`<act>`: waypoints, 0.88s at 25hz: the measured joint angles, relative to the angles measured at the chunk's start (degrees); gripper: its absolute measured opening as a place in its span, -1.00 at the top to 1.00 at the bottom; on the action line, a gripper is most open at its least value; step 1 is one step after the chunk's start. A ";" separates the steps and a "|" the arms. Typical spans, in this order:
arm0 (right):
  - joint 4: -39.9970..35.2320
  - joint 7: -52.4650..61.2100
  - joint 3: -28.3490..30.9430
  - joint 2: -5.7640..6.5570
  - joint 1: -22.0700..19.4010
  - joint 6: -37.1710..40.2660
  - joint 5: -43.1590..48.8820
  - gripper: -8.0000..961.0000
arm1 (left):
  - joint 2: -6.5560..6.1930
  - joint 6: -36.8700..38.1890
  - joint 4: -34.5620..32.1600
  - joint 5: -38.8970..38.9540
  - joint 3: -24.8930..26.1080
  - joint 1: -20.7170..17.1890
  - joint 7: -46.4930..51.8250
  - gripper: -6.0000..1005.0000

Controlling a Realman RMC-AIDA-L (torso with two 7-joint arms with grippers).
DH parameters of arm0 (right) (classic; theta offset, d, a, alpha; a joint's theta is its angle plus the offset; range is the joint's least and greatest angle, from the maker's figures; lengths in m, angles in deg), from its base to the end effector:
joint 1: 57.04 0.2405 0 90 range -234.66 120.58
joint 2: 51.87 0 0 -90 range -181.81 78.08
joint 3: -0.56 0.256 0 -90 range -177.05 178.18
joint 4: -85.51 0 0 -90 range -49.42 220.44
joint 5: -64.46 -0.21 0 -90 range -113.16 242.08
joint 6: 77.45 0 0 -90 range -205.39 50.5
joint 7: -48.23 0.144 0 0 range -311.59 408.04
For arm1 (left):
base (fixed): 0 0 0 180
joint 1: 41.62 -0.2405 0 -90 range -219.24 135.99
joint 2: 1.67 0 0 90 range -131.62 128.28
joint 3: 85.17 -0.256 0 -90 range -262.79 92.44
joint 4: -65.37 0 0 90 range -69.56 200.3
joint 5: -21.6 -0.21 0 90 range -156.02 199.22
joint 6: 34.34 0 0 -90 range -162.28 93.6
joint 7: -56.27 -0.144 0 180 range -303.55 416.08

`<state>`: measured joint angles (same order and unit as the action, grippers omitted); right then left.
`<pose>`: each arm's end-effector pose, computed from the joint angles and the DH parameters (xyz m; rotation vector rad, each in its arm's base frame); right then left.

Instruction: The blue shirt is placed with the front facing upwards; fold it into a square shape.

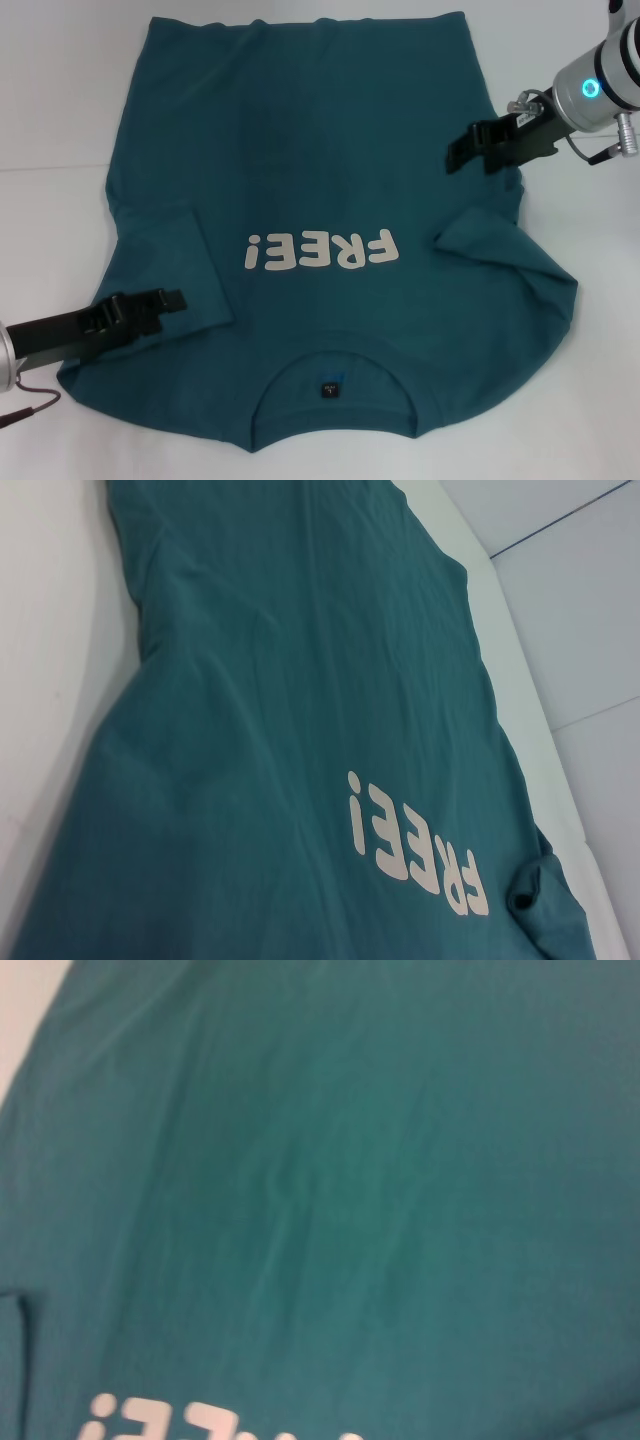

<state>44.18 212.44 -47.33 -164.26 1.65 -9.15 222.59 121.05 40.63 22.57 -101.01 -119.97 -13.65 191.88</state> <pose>0.1811 0.4772 0.0522 -2.0215 1.4967 -0.0194 -0.2999 0.3413 -0.0016 -1.9851 -1.9024 -0.7328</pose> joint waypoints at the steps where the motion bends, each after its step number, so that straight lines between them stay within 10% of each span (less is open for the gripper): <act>1: -0.10 -0.47 0.01 -0.08 -0.09 -0.03 -0.69 -0.22 | 0.06 -0.04 0.03 0.00 0.00 -0.01 0.00 -0.20; 15: -1.81 -9.11 -0.09 2.18 -6.28 2.73 0.69 -0.22 | -0.18 -0.11 1.20 0.00 -0.01 0.00 0.02 -0.20; 22: -1.22 -10.27 -0.22 1.23 -8.98 0.70 0.73 -0.22 | -0.20 -0.17 1.32 0.00 -0.01 0.26 0.01 -0.20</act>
<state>42.96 202.17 -47.55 -163.02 -7.33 -8.46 223.32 120.85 40.46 23.89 -101.01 -119.98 -13.40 191.89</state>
